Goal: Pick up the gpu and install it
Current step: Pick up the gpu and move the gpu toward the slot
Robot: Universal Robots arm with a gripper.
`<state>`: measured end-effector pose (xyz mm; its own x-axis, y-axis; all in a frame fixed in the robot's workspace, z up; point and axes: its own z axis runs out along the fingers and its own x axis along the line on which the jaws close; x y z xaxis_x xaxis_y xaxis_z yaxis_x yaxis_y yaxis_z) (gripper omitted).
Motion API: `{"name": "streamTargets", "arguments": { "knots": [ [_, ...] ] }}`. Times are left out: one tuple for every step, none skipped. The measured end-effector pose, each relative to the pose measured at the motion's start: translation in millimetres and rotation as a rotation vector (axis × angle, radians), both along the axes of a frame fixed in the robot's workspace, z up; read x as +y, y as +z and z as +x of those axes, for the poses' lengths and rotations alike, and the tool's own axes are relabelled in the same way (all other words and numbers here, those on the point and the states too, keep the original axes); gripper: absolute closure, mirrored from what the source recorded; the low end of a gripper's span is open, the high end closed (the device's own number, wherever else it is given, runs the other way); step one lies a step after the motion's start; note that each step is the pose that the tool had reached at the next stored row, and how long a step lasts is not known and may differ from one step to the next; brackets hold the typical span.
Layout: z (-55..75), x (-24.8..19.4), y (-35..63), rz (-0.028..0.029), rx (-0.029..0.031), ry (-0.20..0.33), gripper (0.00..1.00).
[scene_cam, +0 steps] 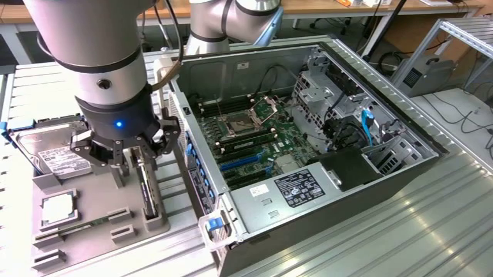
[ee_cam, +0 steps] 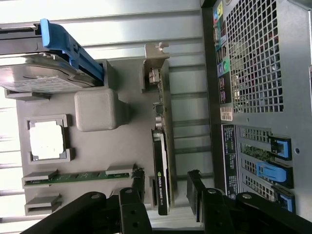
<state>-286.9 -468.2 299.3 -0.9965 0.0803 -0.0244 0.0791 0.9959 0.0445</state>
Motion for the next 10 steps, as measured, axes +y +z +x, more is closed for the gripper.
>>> {"name": "streamTargets", "arguments": {
  "knots": [
    [0.0,0.0,-1.4,0.0,0.0,0.0,0.52],
    [0.1,0.0,-3.3,0.0,0.0,0.0,0.52],
    [0.1,0.0,-4.8,0.0,0.0,0.0,0.52],
    [0.1,0.0,-7.6,0.0,0.0,0.0,0.52],
    [0.1,0.0,-10.7,0.0001,-0.0001,0.0,0.52],
    [0.1,0.0,-12.0,0.0001,-0.0001,0.0,0.52],
    [0.2,0.0,-13.4,0.0,0.0,-0.001,0.52],
    [0.2,0.0,-14.6,0.0,0.0,-0.001,0.52],
    [0.2,0.0,-15.9,0.0,-0.0001,-0.001,0.52],
    [0.2,0.0,-17.2,0.0001,-0.0001,-0.001,0.52]
  ]
}}
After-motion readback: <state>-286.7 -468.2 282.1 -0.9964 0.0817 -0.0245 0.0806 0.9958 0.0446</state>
